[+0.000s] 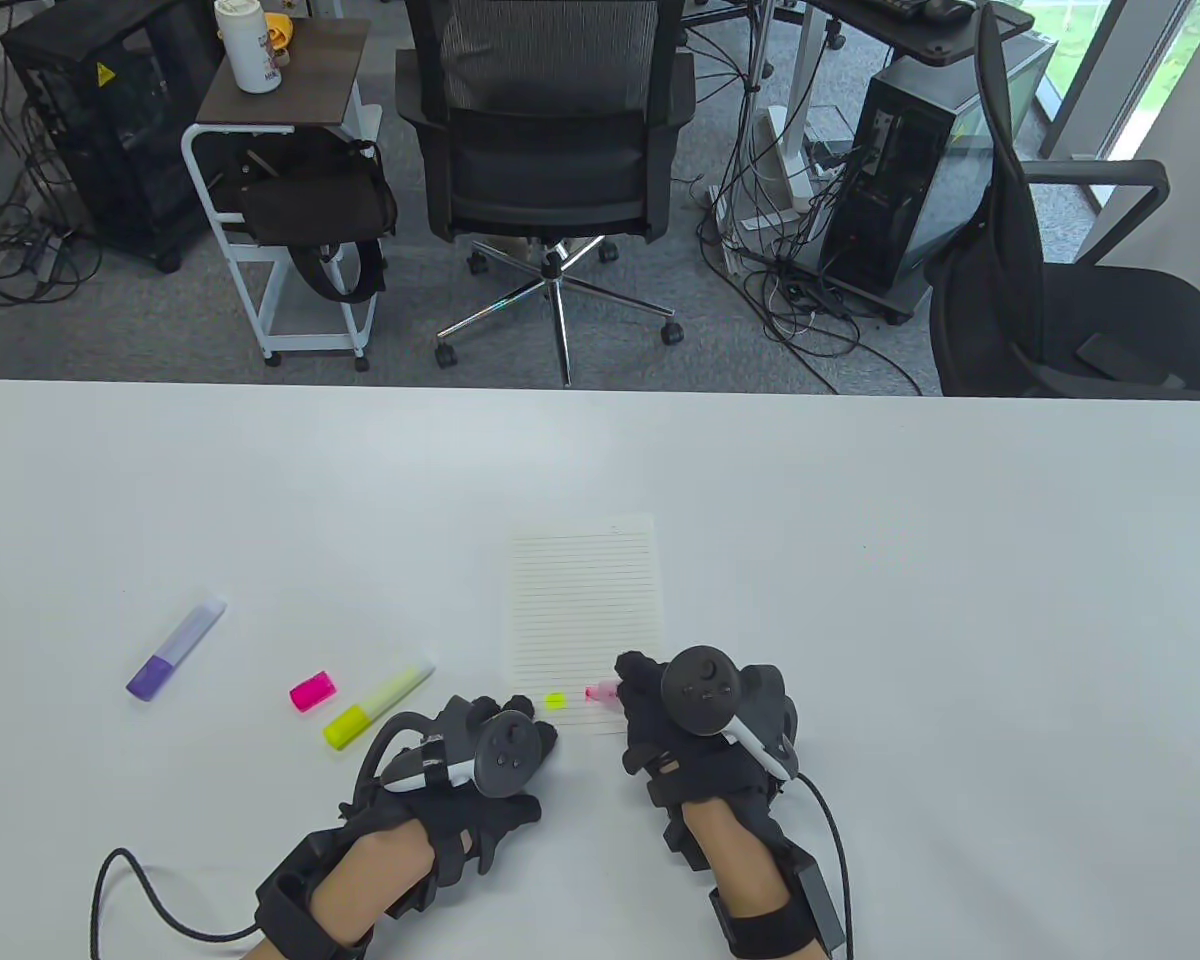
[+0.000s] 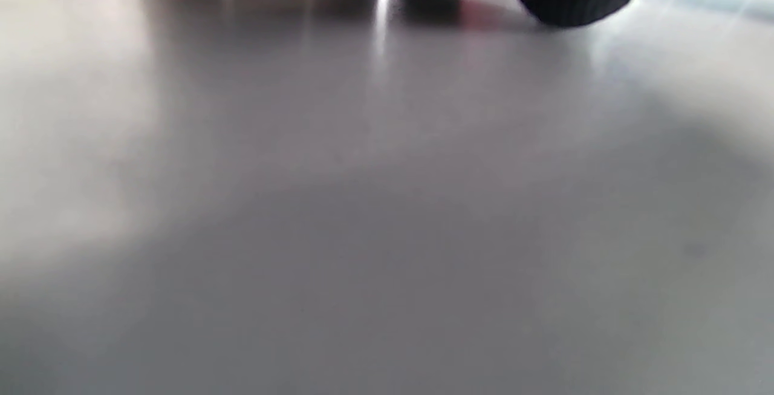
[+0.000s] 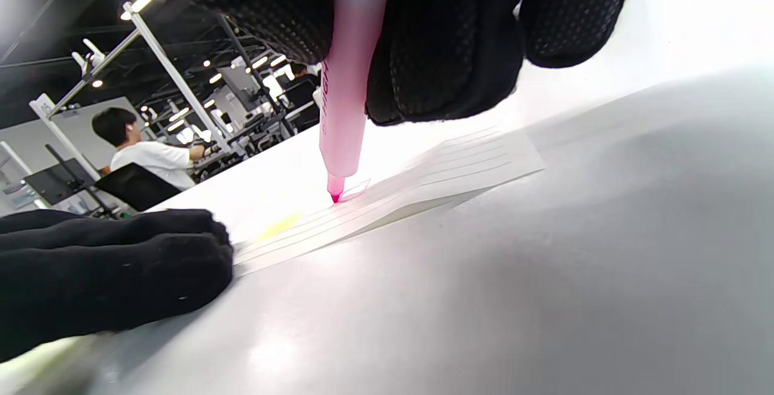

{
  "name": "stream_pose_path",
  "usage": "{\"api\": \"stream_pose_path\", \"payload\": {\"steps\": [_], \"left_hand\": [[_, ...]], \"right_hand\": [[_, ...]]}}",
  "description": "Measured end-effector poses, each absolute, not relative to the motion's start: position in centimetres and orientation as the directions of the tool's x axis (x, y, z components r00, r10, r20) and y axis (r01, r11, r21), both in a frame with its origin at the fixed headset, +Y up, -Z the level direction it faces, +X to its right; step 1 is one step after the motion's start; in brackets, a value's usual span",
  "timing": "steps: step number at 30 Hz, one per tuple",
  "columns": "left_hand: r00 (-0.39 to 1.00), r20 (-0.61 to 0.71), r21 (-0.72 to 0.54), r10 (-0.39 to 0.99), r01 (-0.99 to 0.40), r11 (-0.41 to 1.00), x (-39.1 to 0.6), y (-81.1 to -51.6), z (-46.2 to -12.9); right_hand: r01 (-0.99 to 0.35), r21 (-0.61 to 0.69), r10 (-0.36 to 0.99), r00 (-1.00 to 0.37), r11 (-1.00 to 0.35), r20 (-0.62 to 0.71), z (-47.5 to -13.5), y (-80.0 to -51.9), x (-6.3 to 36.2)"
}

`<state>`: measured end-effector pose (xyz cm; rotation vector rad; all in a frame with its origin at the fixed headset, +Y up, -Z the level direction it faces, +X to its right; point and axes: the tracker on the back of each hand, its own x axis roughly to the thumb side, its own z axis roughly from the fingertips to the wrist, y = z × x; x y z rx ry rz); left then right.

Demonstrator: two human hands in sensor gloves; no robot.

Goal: Apply highlighter ink on paper

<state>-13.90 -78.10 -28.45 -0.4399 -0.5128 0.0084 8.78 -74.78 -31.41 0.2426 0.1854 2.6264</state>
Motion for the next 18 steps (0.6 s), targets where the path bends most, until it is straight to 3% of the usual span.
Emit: {"api": "stream_pose_path", "payload": {"steps": [5,11,18], "left_hand": [[0.873,0.473,-0.409,0.116,0.102,0.907,-13.90,-78.11,-28.45],[0.873,0.474,-0.409,0.116,0.101,0.907,-13.91,-78.12,-28.46],[0.873,0.474,-0.409,0.116,0.102,0.907,-13.93,-78.08,-28.43]], "right_hand": [[-0.454,0.115,0.467,-0.873,-0.884,0.142,-31.41,-75.03,8.69],[-0.465,0.168,0.488,-0.862,-0.869,0.137,-31.41,-74.77,8.88],[-0.462,0.138,0.478,-0.870,-0.876,0.123,-31.55,-75.10,9.09]]}}
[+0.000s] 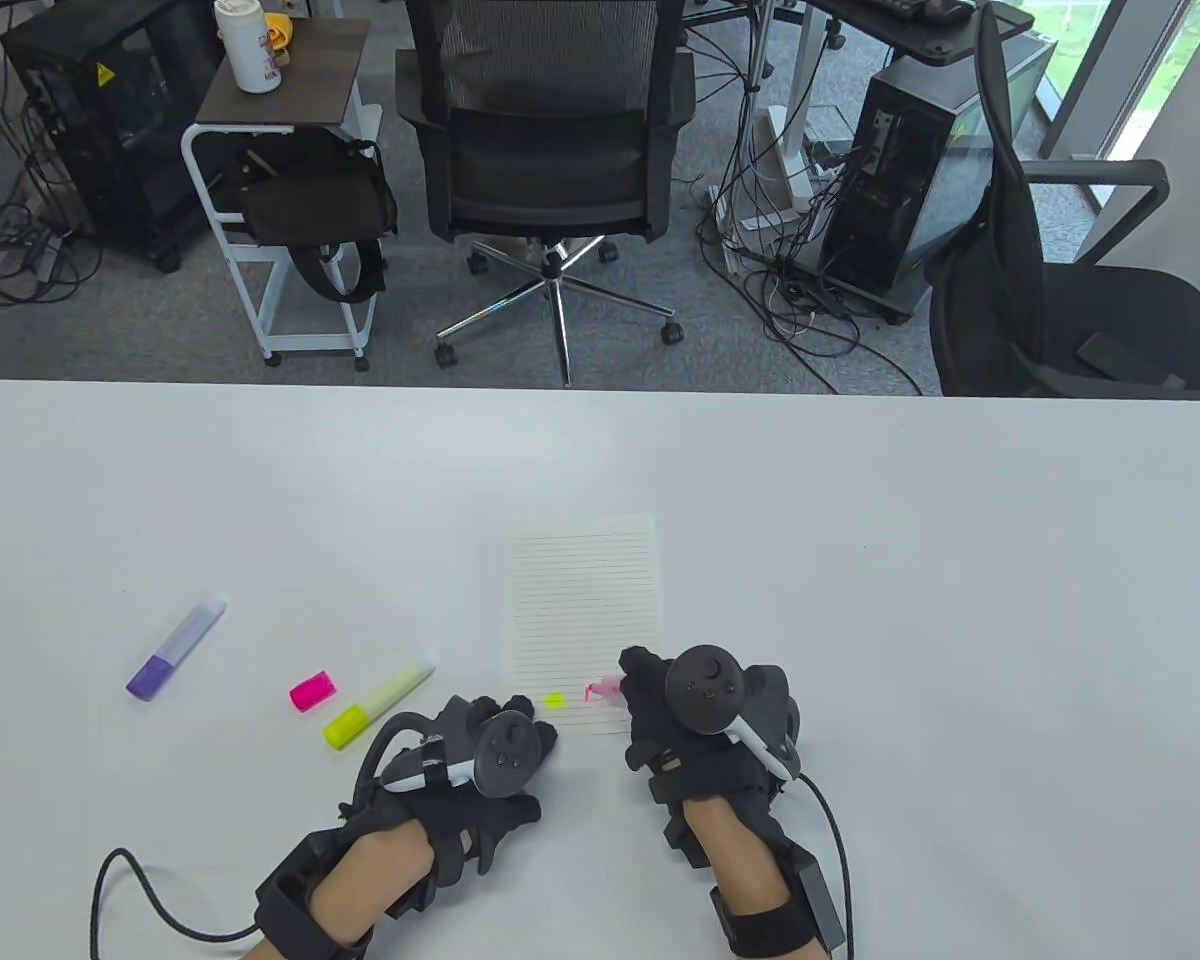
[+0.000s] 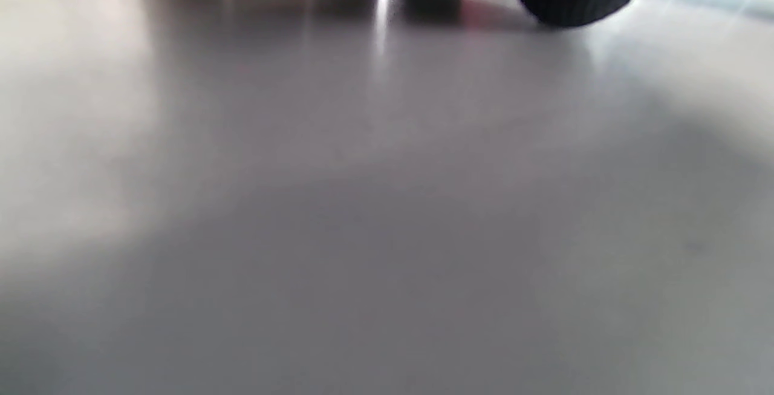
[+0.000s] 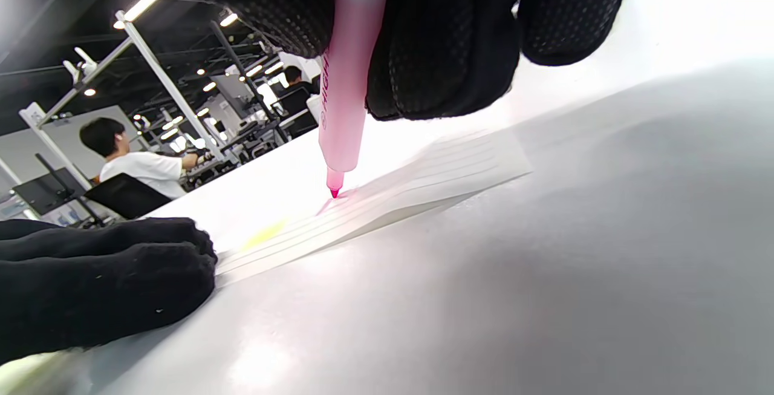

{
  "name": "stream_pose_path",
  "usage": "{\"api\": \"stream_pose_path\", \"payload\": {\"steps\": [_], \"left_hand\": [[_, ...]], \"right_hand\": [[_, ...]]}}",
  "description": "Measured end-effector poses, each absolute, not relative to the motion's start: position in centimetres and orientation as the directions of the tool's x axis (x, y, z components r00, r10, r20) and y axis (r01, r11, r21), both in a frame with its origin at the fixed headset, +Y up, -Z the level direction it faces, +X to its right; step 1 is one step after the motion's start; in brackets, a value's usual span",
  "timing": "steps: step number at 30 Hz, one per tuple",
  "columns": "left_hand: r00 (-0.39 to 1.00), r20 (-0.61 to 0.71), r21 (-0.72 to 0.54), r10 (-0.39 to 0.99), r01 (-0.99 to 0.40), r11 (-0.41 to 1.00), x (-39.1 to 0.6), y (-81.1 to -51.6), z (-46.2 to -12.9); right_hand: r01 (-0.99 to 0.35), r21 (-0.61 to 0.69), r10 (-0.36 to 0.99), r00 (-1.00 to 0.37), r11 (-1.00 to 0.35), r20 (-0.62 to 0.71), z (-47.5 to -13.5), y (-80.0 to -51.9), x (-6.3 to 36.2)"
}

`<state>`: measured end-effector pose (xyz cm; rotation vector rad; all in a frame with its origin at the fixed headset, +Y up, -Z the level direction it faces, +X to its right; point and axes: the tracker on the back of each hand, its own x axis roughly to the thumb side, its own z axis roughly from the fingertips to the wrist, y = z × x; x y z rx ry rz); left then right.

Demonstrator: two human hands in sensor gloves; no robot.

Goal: Apply highlighter ink on paper

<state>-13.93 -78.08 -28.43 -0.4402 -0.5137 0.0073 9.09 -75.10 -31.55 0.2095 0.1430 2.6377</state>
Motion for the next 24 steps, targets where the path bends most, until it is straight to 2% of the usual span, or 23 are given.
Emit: {"api": "stream_pose_path", "payload": {"steps": [4,9,13,18,24], "left_hand": [[0.873,0.474,-0.409,0.116,0.102,0.907,-13.93,-78.07,-28.44],[0.873,0.474,-0.409,0.116,0.102,0.907,-13.92,-78.09,-28.43],[0.872,0.475,-0.410,0.117,0.102,0.906,-13.93,-78.10,-28.43],[0.873,0.474,-0.410,0.116,0.102,0.906,-13.94,-78.11,-28.42],[0.872,0.475,-0.410,0.117,0.102,0.906,-13.95,-78.11,-28.42]], "right_hand": [[-0.482,0.182,0.506,-0.854,-0.857,0.122,-31.51,-74.84,9.26],[-0.471,0.128,0.485,-0.866,-0.873,0.125,-31.58,-75.16,9.15],[-0.487,0.191,0.513,-0.850,-0.852,0.121,-31.55,-74.97,9.29],[-0.471,0.134,0.486,-0.865,-0.872,0.124,-31.55,-75.07,9.26],[-0.487,0.188,0.513,-0.850,-0.853,0.125,-31.52,-74.94,9.35]]}}
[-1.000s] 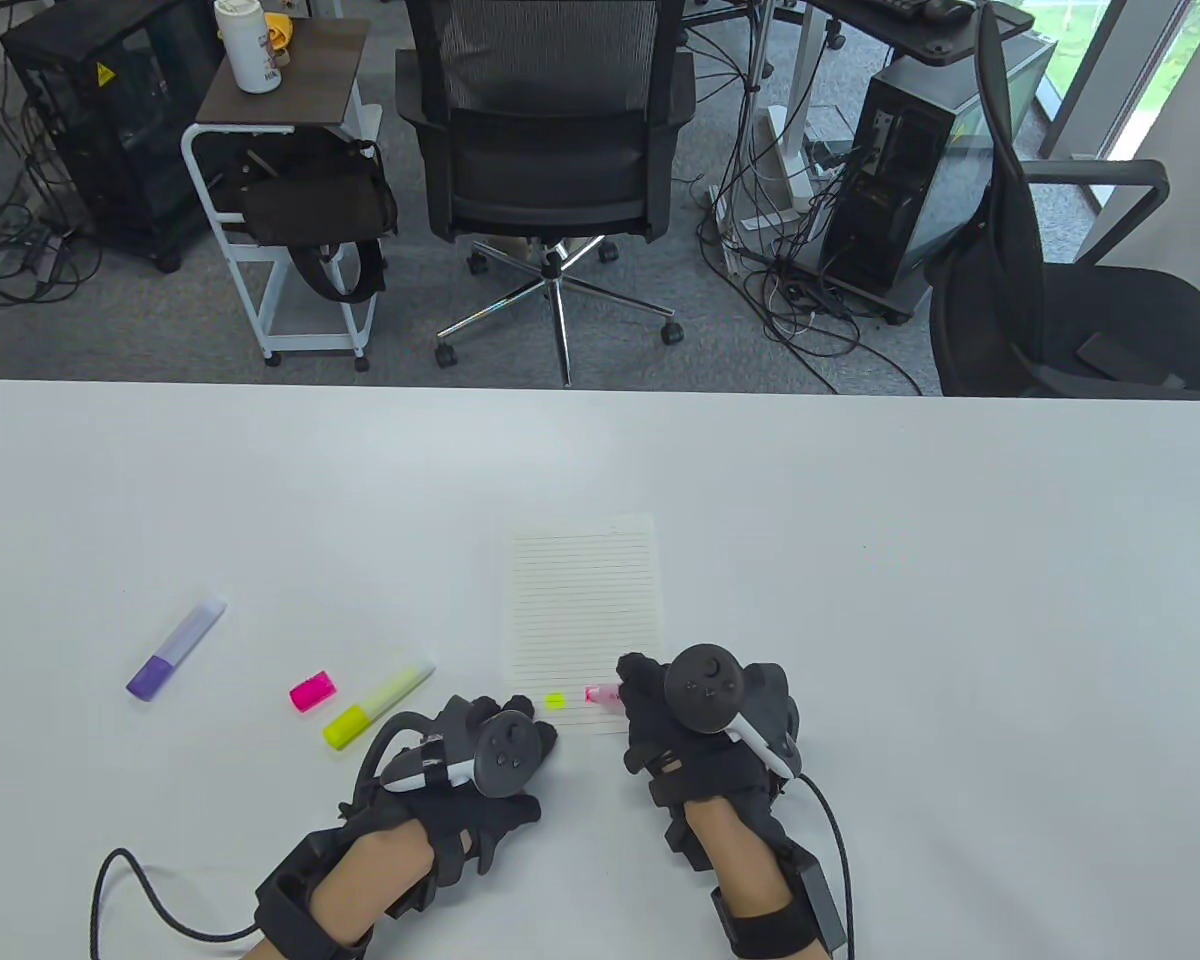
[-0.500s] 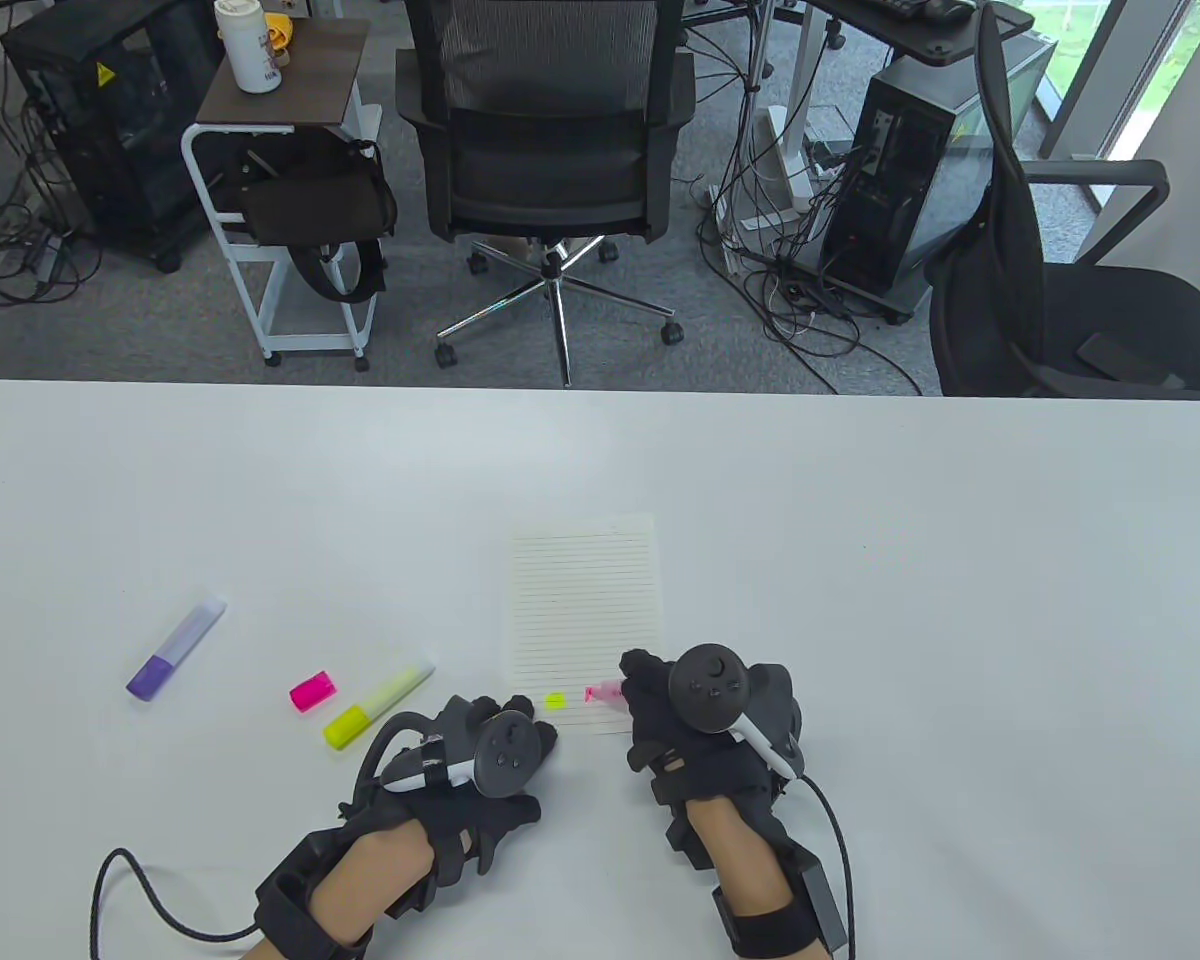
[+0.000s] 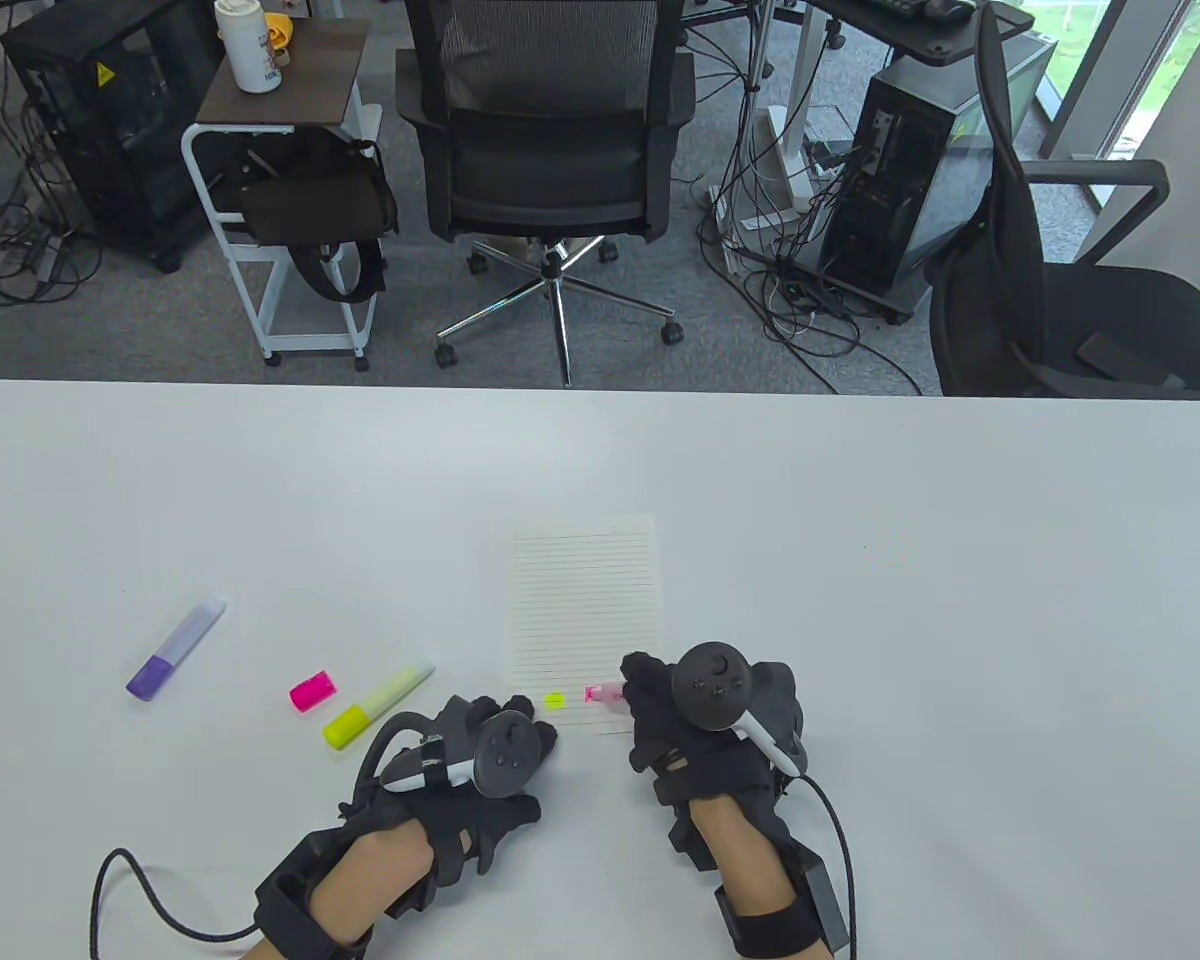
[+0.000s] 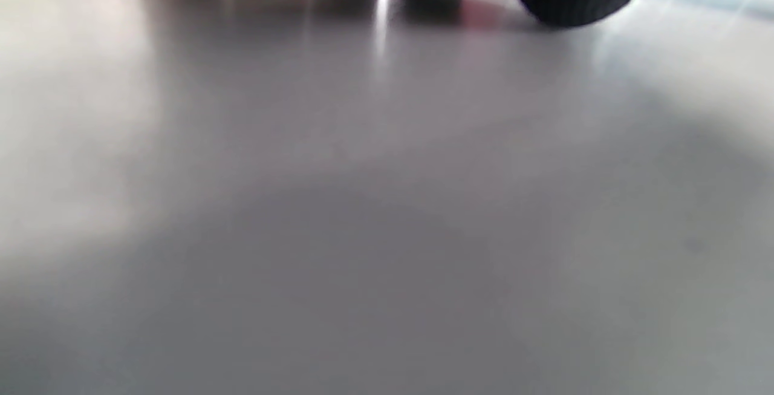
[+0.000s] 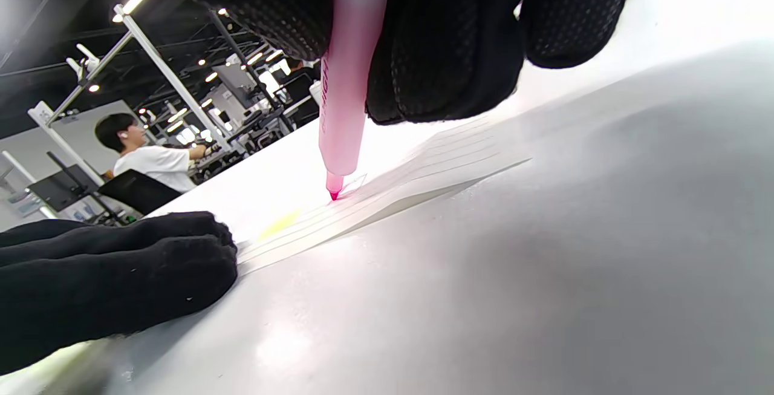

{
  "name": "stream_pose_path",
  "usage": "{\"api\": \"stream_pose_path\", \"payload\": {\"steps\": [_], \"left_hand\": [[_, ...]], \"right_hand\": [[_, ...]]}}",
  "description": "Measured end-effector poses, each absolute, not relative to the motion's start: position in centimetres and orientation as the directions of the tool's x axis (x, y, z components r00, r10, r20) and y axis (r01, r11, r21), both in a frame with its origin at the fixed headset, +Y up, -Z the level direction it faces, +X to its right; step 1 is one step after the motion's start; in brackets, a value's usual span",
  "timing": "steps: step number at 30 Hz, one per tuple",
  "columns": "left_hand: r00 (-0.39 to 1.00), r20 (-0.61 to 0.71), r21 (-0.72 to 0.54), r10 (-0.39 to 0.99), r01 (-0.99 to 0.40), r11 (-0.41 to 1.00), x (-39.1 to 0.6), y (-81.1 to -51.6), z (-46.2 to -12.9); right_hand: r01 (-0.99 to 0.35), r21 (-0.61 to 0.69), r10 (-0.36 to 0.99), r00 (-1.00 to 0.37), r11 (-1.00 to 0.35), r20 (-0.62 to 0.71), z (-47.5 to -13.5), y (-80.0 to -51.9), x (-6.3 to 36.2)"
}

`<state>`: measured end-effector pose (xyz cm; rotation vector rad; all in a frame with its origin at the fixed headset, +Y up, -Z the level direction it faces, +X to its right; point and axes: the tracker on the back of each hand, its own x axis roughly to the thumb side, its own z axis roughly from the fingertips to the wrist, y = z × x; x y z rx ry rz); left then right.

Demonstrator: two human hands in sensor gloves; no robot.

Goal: Apply highlighter ink on paper

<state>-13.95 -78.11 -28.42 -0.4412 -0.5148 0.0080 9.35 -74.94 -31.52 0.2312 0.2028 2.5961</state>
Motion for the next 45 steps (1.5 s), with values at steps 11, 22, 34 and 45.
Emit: {"api": "stream_pose_path", "payload": {"steps": [11,22,34,45], "left_hand": [[0.873,0.474,-0.411,0.118,0.101,0.906,-13.97,-78.12,-28.42],[0.873,0.473,-0.412,0.120,0.099,0.906,-13.99,-78.09,-28.42],[0.873,0.473,-0.412,0.120,0.099,0.906,-13.99,-78.11,-28.41],[0.873,0.473,-0.413,0.120,0.099,0.906,-13.99,-78.11,-28.41]], "right_hand": [[-0.488,0.196,0.514,-0.850,-0.850,0.115,-31.44,-74.90,9.40],[-0.487,0.198,0.513,-0.851,-0.851,0.113,-31.41,-74.90,9.51],[-0.466,0.168,0.487,-0.866,-0.869,0.113,-31.33,-74.84,9.59],[-0.462,0.182,0.485,-0.868,-0.868,0.111,-31.30,-74.73,9.78]]}}
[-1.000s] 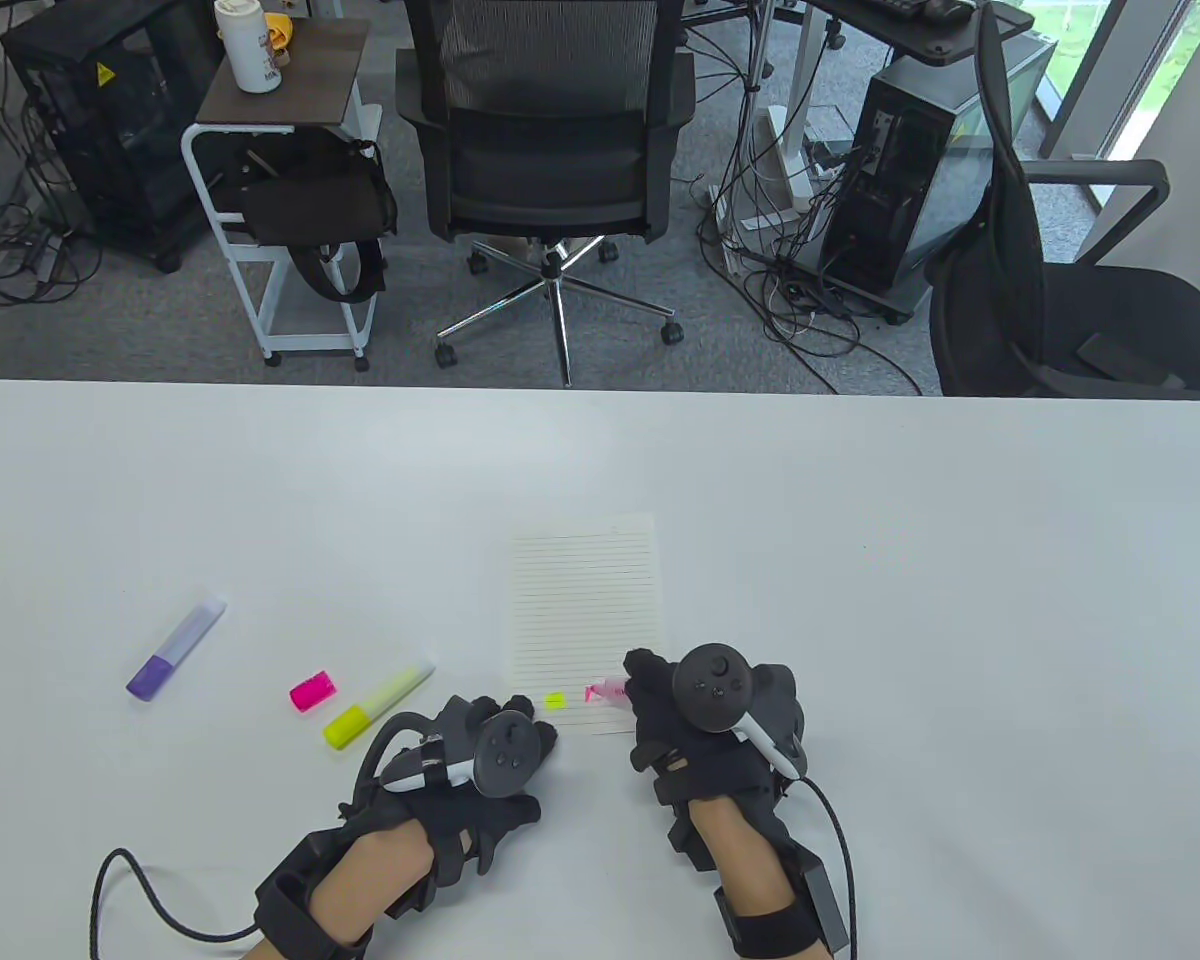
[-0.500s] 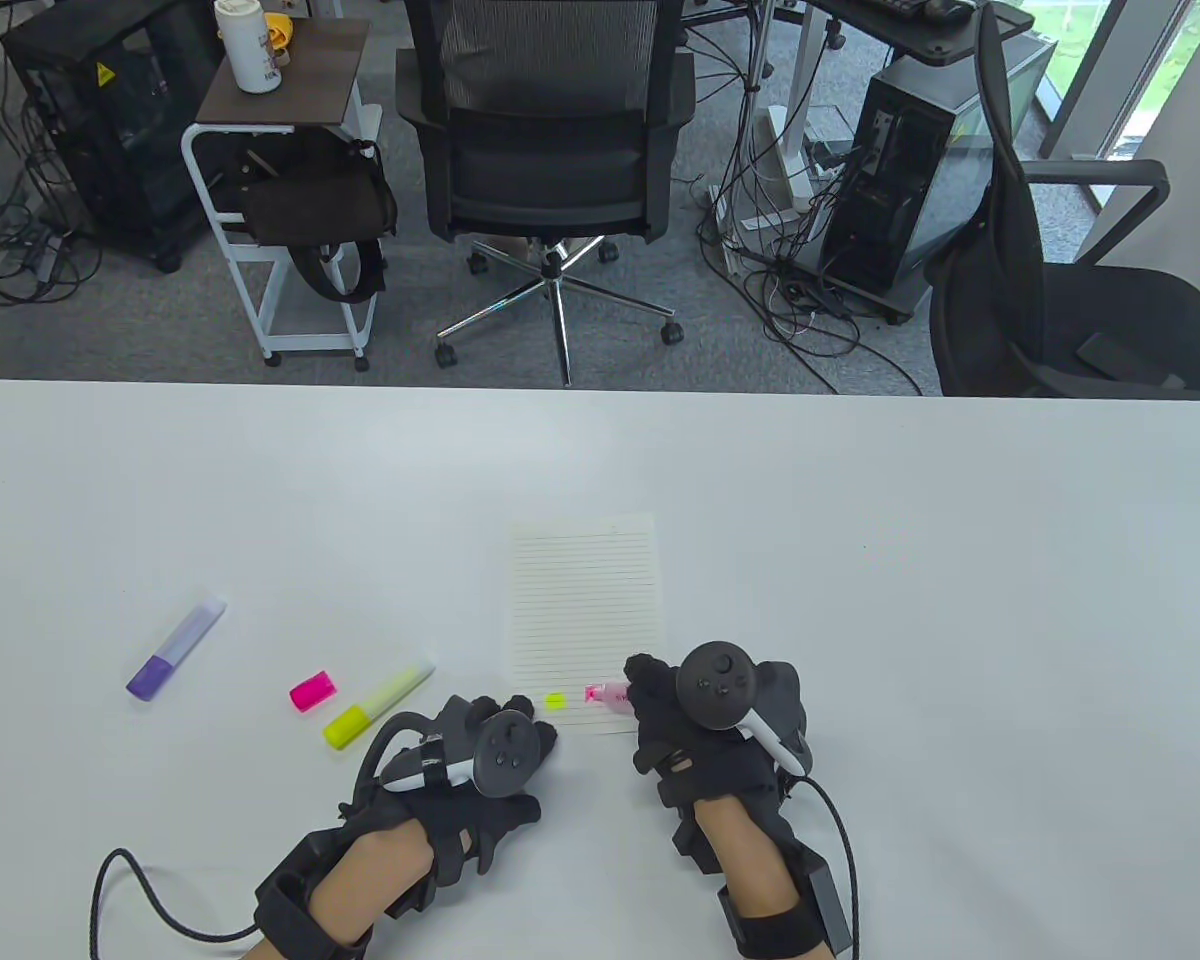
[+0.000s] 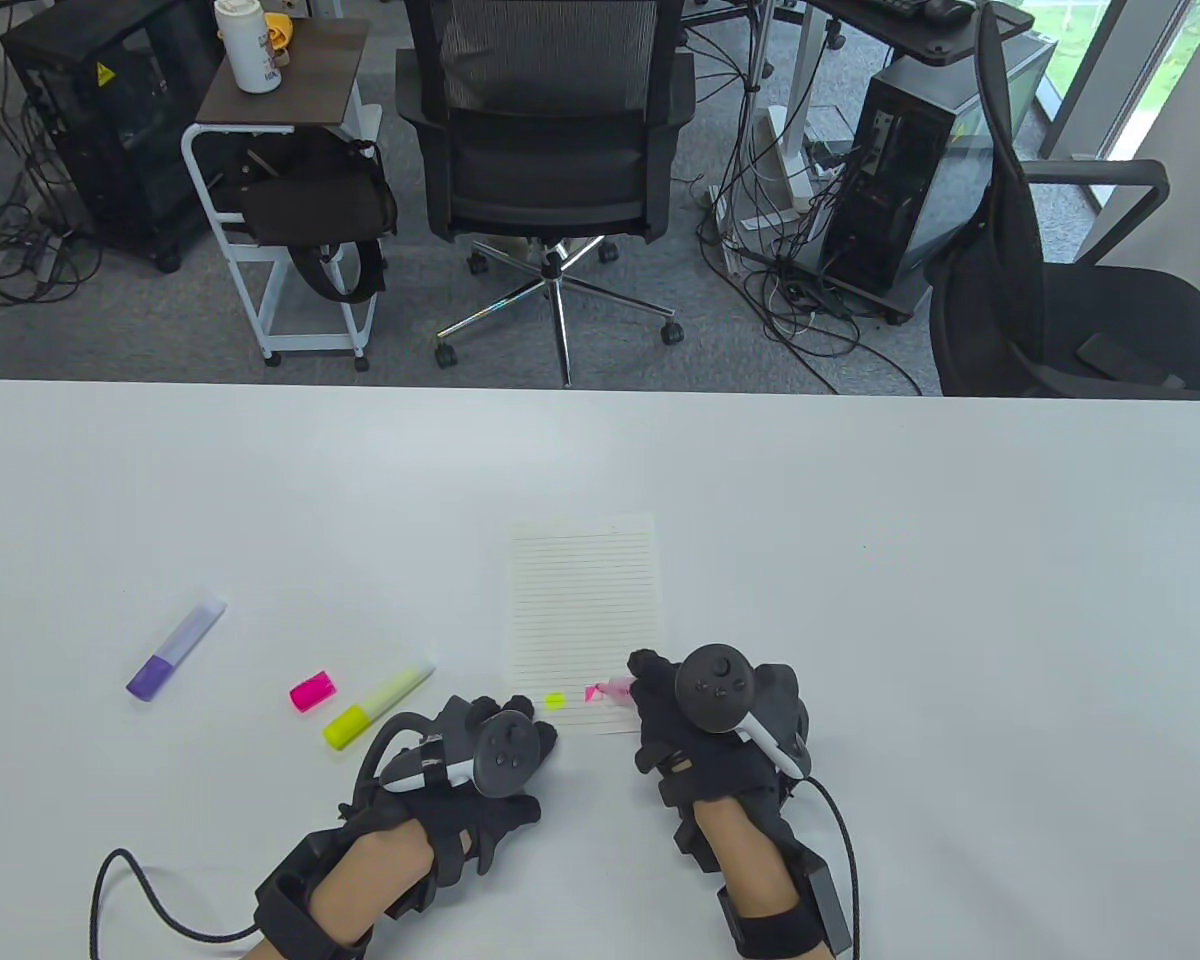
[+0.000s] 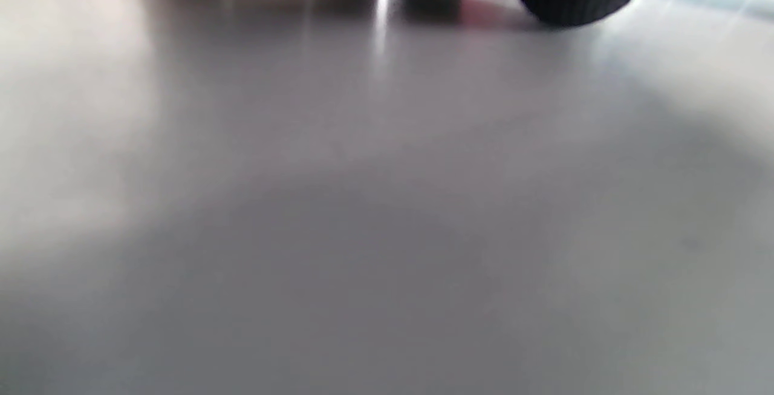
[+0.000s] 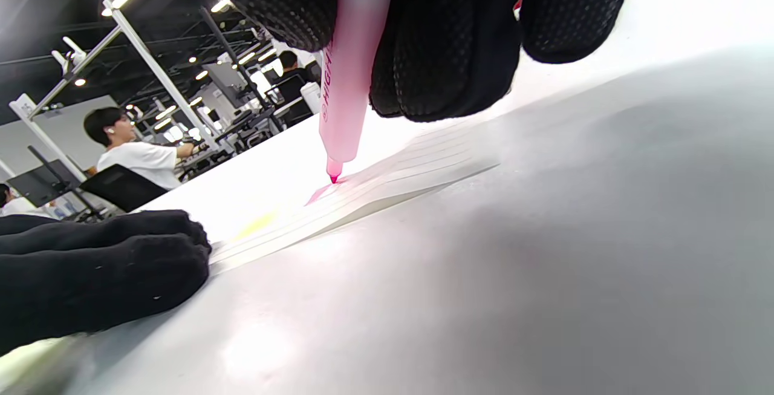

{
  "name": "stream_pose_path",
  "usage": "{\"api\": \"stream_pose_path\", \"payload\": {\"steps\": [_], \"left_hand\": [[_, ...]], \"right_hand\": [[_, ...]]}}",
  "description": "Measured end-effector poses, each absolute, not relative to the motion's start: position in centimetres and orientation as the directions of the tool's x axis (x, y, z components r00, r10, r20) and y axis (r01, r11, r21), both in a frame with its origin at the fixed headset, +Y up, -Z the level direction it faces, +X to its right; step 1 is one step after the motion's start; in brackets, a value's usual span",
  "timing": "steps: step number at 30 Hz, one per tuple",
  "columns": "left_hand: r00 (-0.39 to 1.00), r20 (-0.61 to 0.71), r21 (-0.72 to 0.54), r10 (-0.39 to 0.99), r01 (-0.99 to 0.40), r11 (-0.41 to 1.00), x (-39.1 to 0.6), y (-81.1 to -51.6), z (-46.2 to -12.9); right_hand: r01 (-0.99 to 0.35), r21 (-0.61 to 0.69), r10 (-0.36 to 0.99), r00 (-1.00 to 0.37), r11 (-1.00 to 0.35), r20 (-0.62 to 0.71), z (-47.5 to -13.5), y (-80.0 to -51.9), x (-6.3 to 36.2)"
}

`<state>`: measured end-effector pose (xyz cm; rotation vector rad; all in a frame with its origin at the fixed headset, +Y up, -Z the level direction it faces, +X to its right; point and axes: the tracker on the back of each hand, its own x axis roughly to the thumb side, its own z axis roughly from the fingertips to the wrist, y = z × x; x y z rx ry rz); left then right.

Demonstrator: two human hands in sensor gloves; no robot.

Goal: Apply highlighter ink on paper

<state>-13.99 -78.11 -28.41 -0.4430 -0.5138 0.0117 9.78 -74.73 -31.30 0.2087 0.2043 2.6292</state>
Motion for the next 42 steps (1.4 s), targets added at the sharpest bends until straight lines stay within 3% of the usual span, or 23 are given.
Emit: {"api": "stream_pose_path", "payload": {"steps": [14,20,26,31,36,42], "left_hand": [[0.873,0.473,-0.413,0.120,0.099,0.906,-13.99,-78.11,-28.41],[0.873,0.473,-0.413,0.120,0.099,0.905,-14.01,-78.10,-28.41],[0.873,0.473,-0.413,0.121,0.099,0.905,-14.01,-78.11,-28.42],[0.873,0.473,-0.413,0.121,0.099,0.906,-14.01,-78.12,-28.42],[0.872,0.474,-0.413,0.120,0.099,0.905,-14.01,-78.12,-28.42],[0.872,0.474,-0.413,0.120,0.099,0.905,-14.02,-78.13,-28.41]], "right_hand": [[-0.475,0.232,0.509,-0.854,-0.849,0.113,-31.28,-74.63,9.72],[-0.451,0.166,0.470,-0.876,-0.877,0.106,-31.38,-74.80,9.73],[-0.472,0.235,0.506,-0.856,-0.850,0.108,-31.40,-74.67,9.84],[-0.453,0.178,0.474,-0.875,-0.874,0.102,-31.50,-74.91,9.93],[-0.474,0.243,0.510,-0.853,-0.846,0.108,-31.50,-74.82,9.95],[-0.453,0.185,0.475,-0.874,-0.872,0.102,-31.51,-74.92,9.96]]}}
